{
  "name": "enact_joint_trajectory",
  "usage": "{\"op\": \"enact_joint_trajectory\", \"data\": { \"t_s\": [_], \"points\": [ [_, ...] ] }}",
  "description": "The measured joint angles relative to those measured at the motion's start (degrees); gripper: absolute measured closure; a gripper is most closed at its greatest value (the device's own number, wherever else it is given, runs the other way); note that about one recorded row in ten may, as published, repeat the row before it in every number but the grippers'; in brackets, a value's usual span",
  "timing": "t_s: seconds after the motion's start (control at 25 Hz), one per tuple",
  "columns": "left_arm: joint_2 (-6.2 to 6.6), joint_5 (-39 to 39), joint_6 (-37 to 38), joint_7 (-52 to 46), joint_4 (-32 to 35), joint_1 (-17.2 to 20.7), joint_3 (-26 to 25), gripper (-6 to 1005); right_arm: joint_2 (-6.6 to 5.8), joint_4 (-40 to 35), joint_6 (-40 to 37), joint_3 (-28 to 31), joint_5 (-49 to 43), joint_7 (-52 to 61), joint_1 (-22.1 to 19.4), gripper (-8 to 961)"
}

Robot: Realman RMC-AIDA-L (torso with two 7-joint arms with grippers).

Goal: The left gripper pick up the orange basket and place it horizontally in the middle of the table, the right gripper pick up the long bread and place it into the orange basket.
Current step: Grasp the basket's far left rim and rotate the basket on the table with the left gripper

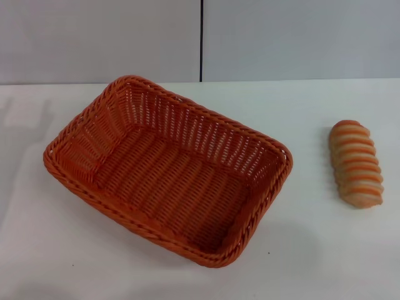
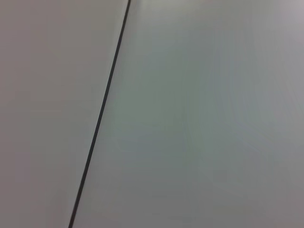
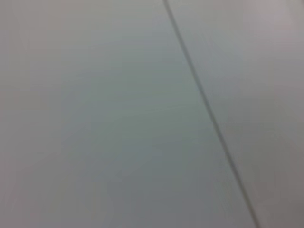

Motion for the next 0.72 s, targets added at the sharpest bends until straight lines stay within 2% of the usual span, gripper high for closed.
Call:
{"op": "enact_joint_trajectory", "data": {
  "t_s": [0.44,0.64,0.72],
  "points": [
    [-0.4,-0.5,-0.9,-1.4,0.5,-1.2,0.5,188,-0.28,-4.7,0.5,-5.5,-0.3,11.1,-1.1,256],
    [-0.33,-0.5,-1.5,-1.6,0.6,-1.1,0.6,188,-0.85,-8.0,0.3,-10.9,-0.8,17.6,-2.3,256],
    [-0.05,-0.1,-1.3,-1.7,1.8,-0.7,2.2,189,-0.93,-9.5,0.0,-13.2,-0.8,19.9,-2.7,256]
  ]
}}
